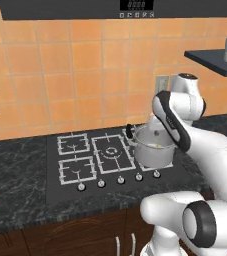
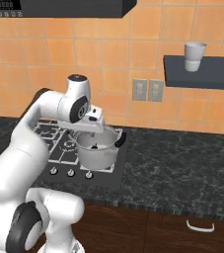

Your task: Put the eggplant and lemon wedge in the pot. Retrieve the spatula and lightly stir the vegetables in the pot.

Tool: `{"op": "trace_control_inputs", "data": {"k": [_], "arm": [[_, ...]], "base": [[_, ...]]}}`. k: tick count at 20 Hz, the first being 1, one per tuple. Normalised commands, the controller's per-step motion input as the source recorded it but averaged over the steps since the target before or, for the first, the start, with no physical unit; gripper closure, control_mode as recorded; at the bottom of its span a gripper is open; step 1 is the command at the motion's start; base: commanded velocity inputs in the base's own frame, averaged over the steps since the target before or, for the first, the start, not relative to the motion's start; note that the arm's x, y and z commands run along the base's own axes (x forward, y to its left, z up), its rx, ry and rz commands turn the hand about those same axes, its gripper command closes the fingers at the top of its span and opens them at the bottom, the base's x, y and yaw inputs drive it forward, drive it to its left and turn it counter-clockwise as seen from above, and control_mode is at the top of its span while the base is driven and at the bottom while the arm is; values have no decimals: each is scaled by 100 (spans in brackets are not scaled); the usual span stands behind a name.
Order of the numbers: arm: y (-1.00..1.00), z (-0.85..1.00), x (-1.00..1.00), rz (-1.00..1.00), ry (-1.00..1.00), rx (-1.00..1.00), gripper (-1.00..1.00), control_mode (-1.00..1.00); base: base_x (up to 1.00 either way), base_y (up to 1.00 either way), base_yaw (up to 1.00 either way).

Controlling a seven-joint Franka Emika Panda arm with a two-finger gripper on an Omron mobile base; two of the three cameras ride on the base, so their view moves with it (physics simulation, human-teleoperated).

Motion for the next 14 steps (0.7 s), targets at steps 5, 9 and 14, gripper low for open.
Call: {"op": "trace_control_inputs", "data": {"k": [5, 9, 14], "arm": [[66, 42, -82, 0, 2, 0, -100, -100], [59, 28, -89, 0, 0, 0, -100, -100], [69, 8, -68, 0, 0, -4, -100, -100]], "base": [[0, 0, 0], [0, 0, 0], [0, 0, 0]]}}
